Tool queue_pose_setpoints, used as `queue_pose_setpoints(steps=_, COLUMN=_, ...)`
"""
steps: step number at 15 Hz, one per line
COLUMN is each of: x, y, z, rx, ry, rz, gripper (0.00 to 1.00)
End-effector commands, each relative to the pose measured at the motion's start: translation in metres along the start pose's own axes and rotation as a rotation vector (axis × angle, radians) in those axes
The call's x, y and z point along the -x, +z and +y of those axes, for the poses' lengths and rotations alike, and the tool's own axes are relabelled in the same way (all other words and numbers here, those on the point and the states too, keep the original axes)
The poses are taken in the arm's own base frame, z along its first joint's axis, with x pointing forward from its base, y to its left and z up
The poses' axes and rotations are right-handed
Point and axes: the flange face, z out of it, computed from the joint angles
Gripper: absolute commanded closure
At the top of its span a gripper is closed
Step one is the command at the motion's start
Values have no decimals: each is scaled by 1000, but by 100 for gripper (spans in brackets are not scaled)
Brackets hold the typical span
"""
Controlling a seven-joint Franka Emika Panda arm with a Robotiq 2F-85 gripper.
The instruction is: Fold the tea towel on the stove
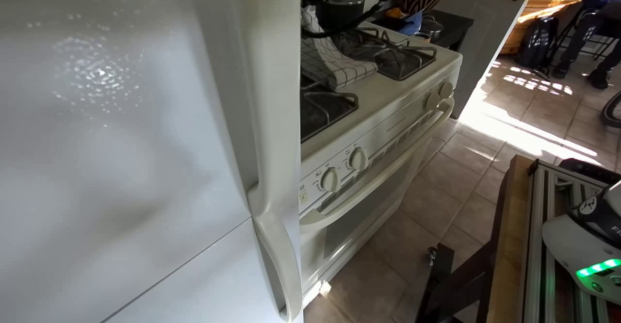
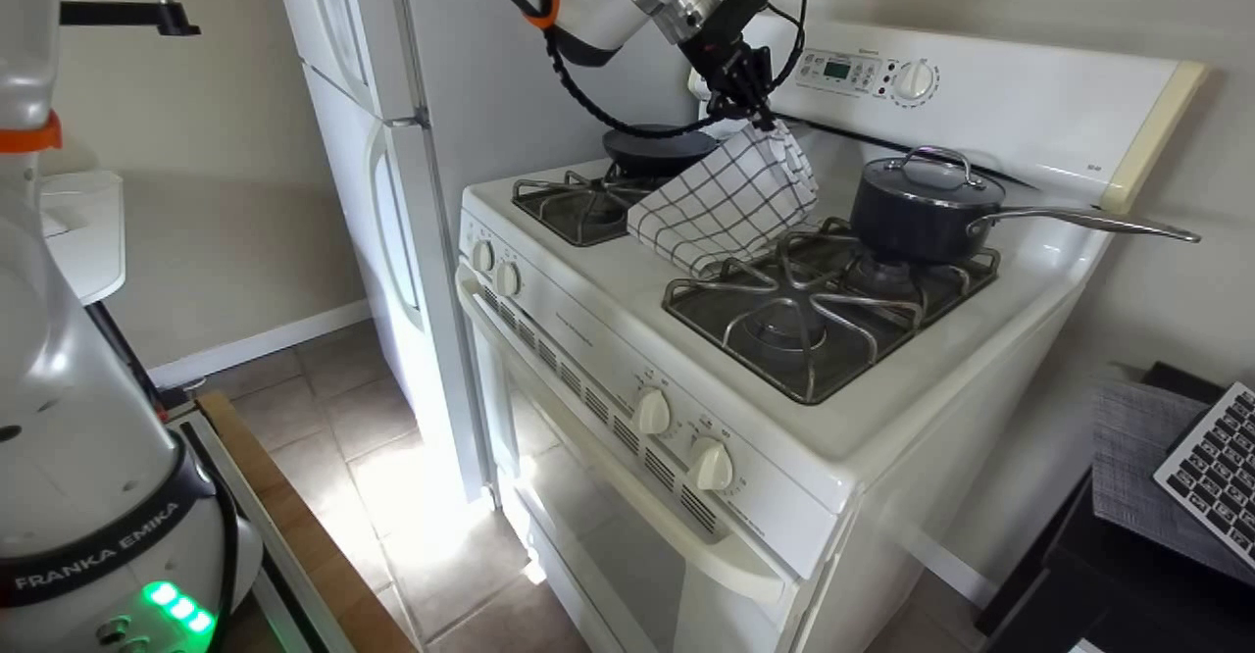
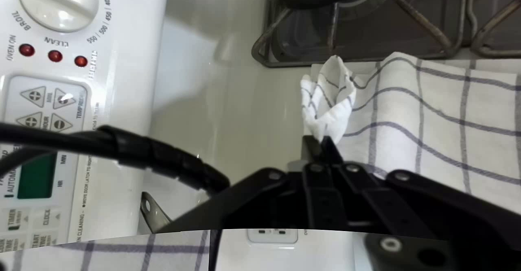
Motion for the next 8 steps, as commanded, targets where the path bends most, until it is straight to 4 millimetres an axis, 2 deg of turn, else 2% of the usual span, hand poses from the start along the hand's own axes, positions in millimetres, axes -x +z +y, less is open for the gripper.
queue_pose_setpoints(steps=1, x=1, y=19, z=7, rx=5, ry=38, rz=-19, gripper=99)
queue_pose_setpoints(steps=8, x=-3, y=43, z=8, rx=-3, ry=62, rz=24, gripper=99)
